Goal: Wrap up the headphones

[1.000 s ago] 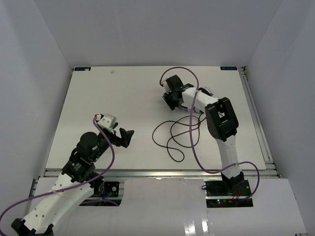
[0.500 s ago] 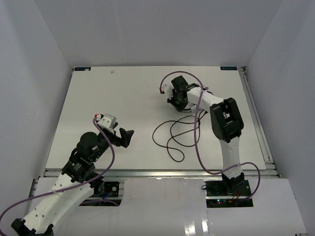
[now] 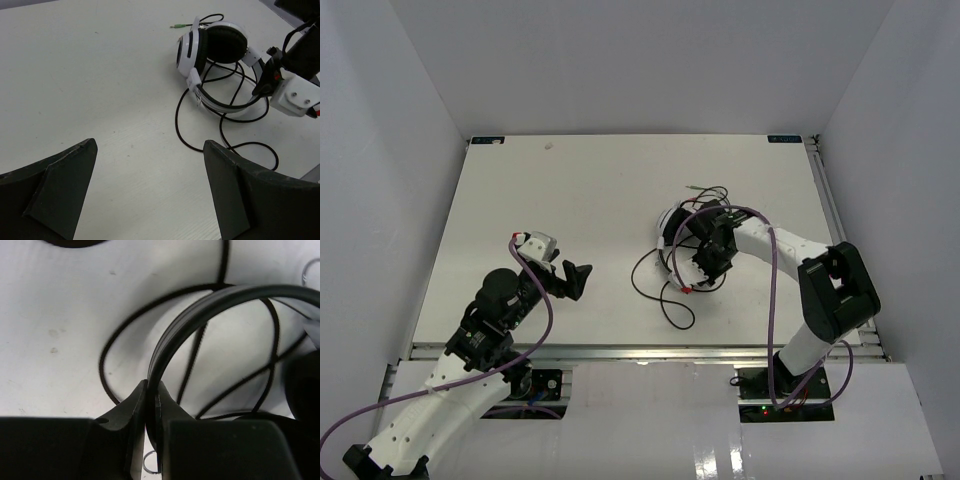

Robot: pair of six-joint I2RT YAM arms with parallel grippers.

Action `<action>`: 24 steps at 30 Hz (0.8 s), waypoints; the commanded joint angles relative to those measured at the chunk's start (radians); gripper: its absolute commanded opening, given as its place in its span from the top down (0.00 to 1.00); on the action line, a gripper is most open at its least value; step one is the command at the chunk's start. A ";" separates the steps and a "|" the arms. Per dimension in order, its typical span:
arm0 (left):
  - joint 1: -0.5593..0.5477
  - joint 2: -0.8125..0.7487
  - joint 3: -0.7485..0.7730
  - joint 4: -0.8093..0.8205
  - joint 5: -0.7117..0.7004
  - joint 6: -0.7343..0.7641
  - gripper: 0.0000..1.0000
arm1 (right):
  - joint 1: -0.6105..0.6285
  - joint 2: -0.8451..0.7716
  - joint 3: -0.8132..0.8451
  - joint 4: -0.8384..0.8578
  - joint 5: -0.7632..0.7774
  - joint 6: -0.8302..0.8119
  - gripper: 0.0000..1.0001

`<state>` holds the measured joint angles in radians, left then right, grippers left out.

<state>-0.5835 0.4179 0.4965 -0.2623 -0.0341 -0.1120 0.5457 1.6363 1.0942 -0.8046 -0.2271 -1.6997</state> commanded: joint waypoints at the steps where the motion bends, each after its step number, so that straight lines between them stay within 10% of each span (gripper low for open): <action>1: 0.004 -0.005 0.007 -0.001 0.000 0.007 0.02 | -0.005 -0.035 -0.045 0.019 0.019 -0.296 0.87; 4: 0.004 -0.005 0.007 -0.001 0.000 0.008 0.02 | -0.021 -0.034 -0.045 0.072 0.016 -0.240 0.78; 7: 0.004 -0.005 0.007 -0.002 0.003 0.010 0.02 | -0.040 -0.048 -0.012 0.079 -0.028 -0.151 0.17; 8: 0.004 -0.006 0.007 -0.002 0.003 0.011 0.02 | -0.047 -0.068 0.005 0.081 -0.059 -0.101 0.12; 13: 0.004 -0.015 0.008 -0.003 0.006 0.010 0.02 | -0.066 -0.197 0.066 0.133 -0.212 0.272 0.10; 20: 0.004 -0.021 0.010 -0.003 0.008 0.008 0.02 | -0.158 -0.288 -0.011 0.357 -0.355 1.246 0.10; 24: 0.004 -0.023 0.011 -0.004 0.010 0.006 0.02 | -0.168 -0.339 -0.158 0.500 -0.193 1.671 0.10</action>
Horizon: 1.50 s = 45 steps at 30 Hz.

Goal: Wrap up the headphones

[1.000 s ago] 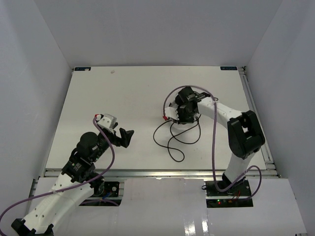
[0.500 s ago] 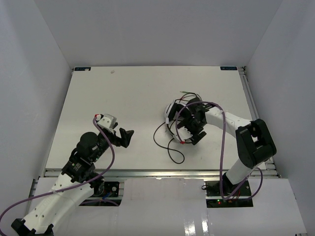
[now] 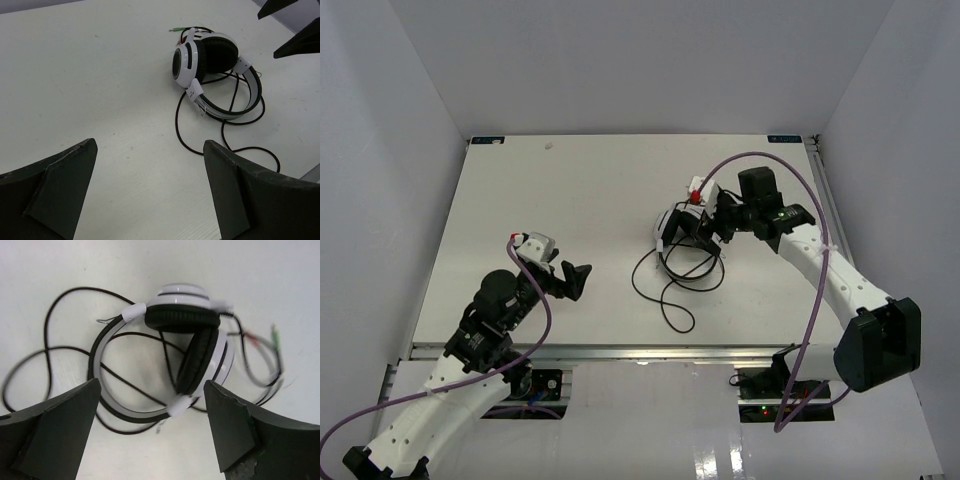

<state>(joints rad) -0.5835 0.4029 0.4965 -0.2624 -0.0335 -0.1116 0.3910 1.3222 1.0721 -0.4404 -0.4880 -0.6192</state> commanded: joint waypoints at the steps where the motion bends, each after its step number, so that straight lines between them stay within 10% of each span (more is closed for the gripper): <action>1: 0.004 -0.007 0.011 -0.005 0.009 0.006 0.02 | -0.010 -0.047 -0.183 0.171 0.164 0.668 0.10; 4: 0.004 -0.009 0.011 -0.006 0.001 0.006 0.02 | -0.006 -0.066 -0.230 0.174 0.463 0.813 0.10; 11: 0.004 -0.006 0.011 -0.007 -0.003 0.007 0.02 | -0.044 -0.101 -0.310 0.157 0.457 0.958 0.01; 18: 0.004 0.007 0.011 -0.008 -0.010 0.009 0.02 | -0.047 0.070 -0.219 0.175 0.319 1.030 0.33; 40: 0.005 -0.005 0.013 -0.010 -0.013 0.009 0.02 | -0.019 0.171 -0.189 0.170 0.410 0.925 0.64; 45: 0.004 -0.005 0.013 -0.011 -0.014 0.009 0.02 | -0.020 0.193 -0.141 0.178 0.419 0.786 0.91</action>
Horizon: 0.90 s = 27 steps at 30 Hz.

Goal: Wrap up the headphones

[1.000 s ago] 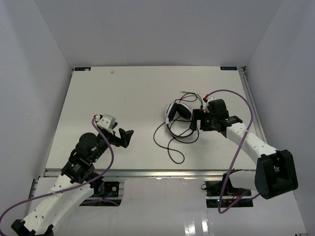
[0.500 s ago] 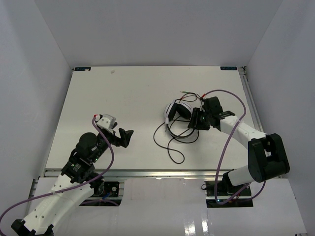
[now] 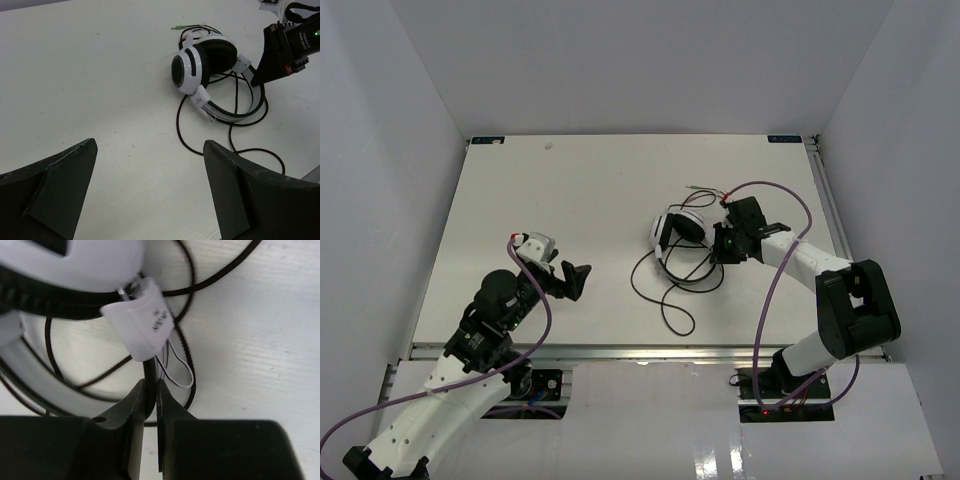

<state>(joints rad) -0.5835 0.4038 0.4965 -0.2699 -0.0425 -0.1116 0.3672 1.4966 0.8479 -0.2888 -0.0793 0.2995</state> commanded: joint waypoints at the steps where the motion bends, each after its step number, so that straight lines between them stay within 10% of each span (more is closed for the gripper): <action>1: 0.004 -0.008 0.013 -0.003 -0.005 0.009 0.02 | 0.004 0.029 0.112 0.024 0.021 -0.156 0.92; 13: 0.004 -0.006 0.014 -0.003 0.001 0.007 0.02 | 0.003 0.264 0.482 -0.137 0.026 -0.739 0.83; 21: 0.004 -0.010 0.013 -0.002 0.006 0.009 0.02 | 0.001 0.373 0.536 -0.185 -0.036 -0.804 0.74; 27: 0.005 -0.015 0.013 -0.002 0.005 0.009 0.02 | -0.009 0.294 0.470 -0.159 -0.051 -0.723 0.42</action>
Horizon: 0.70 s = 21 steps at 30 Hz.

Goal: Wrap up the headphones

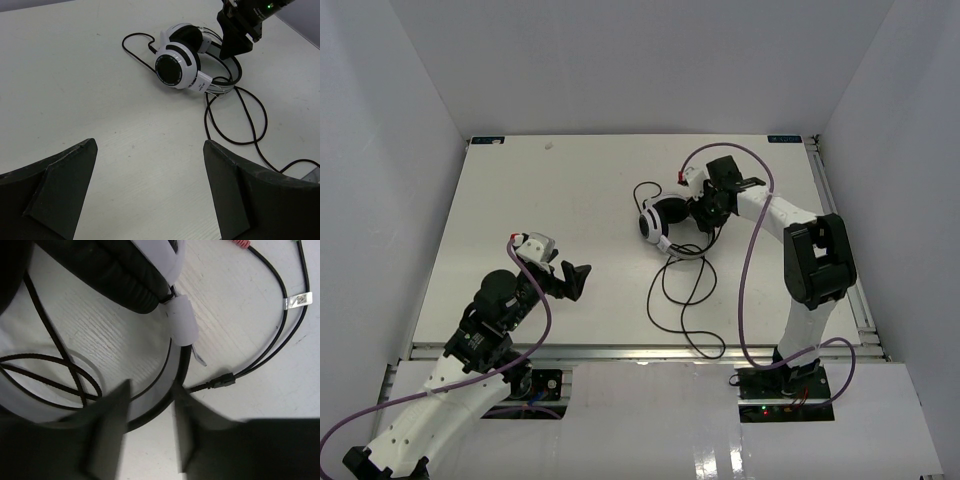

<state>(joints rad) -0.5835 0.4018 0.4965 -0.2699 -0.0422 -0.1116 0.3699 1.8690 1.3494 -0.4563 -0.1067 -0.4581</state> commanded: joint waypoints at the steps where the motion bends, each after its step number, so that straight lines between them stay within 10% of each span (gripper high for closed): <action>1: 0.004 -0.014 0.013 -0.002 0.006 0.009 0.02 | -0.014 -0.096 -0.046 0.011 -0.032 0.074 0.37; 13: 0.004 -0.020 0.011 0.000 0.007 0.009 0.02 | -0.048 -0.247 -0.205 0.093 -0.043 0.285 0.27; 21: 0.004 -0.017 0.010 0.000 0.001 0.010 0.02 | -0.113 -0.130 -0.242 0.160 -0.107 0.475 0.40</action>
<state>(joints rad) -0.5835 0.3885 0.4965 -0.2699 -0.0418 -0.1112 0.2805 1.6968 1.1107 -0.3523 -0.1808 -0.1028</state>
